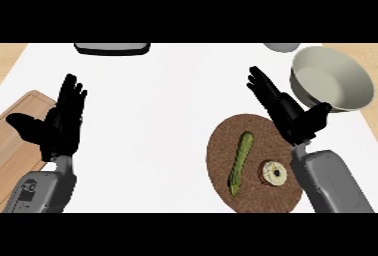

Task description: Pick the cupcake from the placemat and place it in the bowl

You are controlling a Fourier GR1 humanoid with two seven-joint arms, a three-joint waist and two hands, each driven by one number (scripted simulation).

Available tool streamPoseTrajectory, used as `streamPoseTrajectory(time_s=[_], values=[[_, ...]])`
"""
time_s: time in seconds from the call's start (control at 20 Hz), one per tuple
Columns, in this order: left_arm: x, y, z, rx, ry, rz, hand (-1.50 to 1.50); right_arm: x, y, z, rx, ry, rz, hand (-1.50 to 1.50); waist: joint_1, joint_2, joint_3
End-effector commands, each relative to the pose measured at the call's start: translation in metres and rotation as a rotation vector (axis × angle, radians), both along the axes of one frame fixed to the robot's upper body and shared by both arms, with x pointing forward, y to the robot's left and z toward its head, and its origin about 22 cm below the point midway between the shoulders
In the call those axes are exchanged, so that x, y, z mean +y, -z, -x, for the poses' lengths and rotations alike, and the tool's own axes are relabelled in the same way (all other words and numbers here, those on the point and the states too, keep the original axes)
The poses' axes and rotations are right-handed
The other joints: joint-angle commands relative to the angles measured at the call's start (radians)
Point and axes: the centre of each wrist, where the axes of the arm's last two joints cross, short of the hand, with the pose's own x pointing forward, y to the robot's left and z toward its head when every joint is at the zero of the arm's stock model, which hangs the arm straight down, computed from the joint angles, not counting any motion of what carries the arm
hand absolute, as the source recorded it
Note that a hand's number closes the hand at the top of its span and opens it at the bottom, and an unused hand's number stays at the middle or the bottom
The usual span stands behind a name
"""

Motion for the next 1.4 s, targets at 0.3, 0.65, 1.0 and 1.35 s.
streamPoseTrajectory(time_s=[0.3, 0.65, 1.0, 1.35], values=[[-0.038, 0.022, 0.018, 0.085, 0.279, 0.092, 0.00, -0.136, -0.023, 0.039, -0.145, 0.353, 0.741, 1.50, -0.116, 0.001, 0.030], [-0.050, 0.022, 0.031, 0.099, 0.432, 0.139, 0.00, -0.088, 0.031, 0.137, -0.365, 0.275, 0.465, -1.50, -0.010, 0.012, 0.051], [-0.058, 0.019, 0.027, 0.113, 0.450, 0.108, 0.00, -0.090, -0.010, 0.161, -0.307, 0.326, 0.999, -1.50, -0.013, 0.013, 0.045], [-0.060, 0.016, 0.031, 0.120, 0.493, 0.110, 0.00, -0.046, -0.058, 0.176, -0.026, 0.328, 1.196, -1.50, 0.027, 0.018, 0.046]])
